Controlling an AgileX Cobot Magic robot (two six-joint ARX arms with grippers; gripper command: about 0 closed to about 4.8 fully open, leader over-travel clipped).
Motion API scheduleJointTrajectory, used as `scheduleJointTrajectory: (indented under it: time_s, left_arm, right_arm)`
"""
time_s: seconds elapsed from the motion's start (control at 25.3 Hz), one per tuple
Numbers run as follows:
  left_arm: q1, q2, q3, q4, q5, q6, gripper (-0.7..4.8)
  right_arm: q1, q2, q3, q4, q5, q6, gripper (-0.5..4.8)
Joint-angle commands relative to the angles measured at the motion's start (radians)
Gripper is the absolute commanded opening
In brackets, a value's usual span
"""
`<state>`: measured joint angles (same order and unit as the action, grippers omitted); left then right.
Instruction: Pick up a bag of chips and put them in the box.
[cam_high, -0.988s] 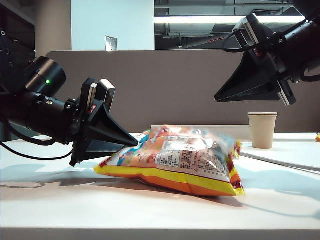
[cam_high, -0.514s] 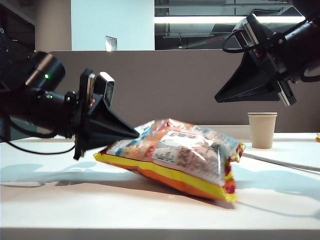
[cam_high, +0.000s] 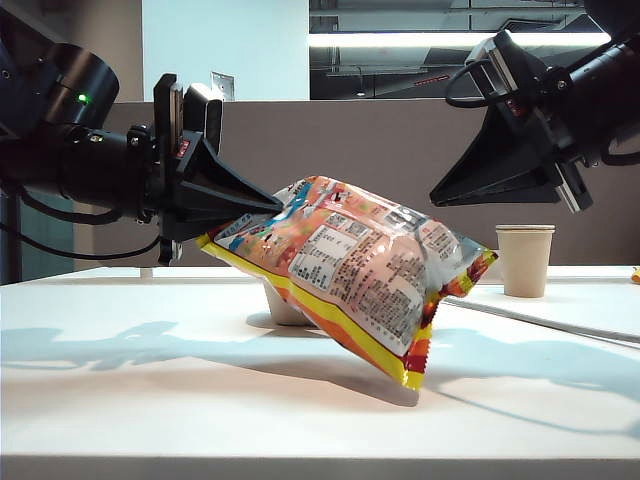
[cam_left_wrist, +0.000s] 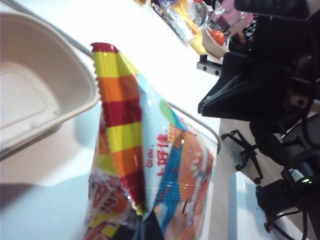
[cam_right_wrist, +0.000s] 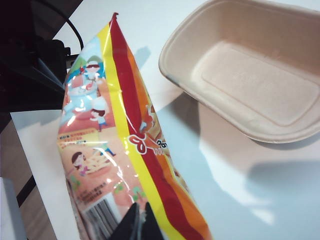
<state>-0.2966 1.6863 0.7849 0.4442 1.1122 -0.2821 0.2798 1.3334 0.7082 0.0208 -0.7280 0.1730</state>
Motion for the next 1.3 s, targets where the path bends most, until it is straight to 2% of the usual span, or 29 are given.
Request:
scheduleJointTrajectory:
  time_s: [0.04,0.16,0.36,0.79,0.87,1.07,1.3]
  left_arm:
    - [-0.002,-0.005,0.0,0.075,0.011,-0.047,-0.05]
    - [-0.002,-0.005,0.001,0.133,0.005,-0.083,-0.05]
    - [-0.002,-0.005,0.003,0.209,-0.063,-0.142,-0.05]
    - [-0.002,-0.004,0.006,0.219,-0.238,-0.183,-0.05]
    - [-0.002,-0.004,0.006,0.239,-0.28,-0.207,-0.05]
    - [-0.002,-0.002,0.019,0.268,-0.315,-0.257,-0.05]
    - [-0.002,0.015,0.077,0.268,-0.378,-0.358,-0.05]
  right_arm:
    - [0.002,-0.003,0.005,0.013,-0.003,-0.013,0.13]
    - [0.002,-0.003,0.005,0.013,-0.003,-0.013,0.13]
    - [0.002,-0.003,0.005,0.014,0.013,-0.017,0.13]
    - [0.002,-0.005,0.005,0.088,0.042,-0.028,0.13]
    - [0.002,-0.005,0.005,0.122,0.041,-0.028,0.12]
    - [0.002,-0.006,0.005,0.163,0.039,-0.056,0.12]
    - [0.002,-0.017,0.005,0.188,0.03,-0.066,0.12]
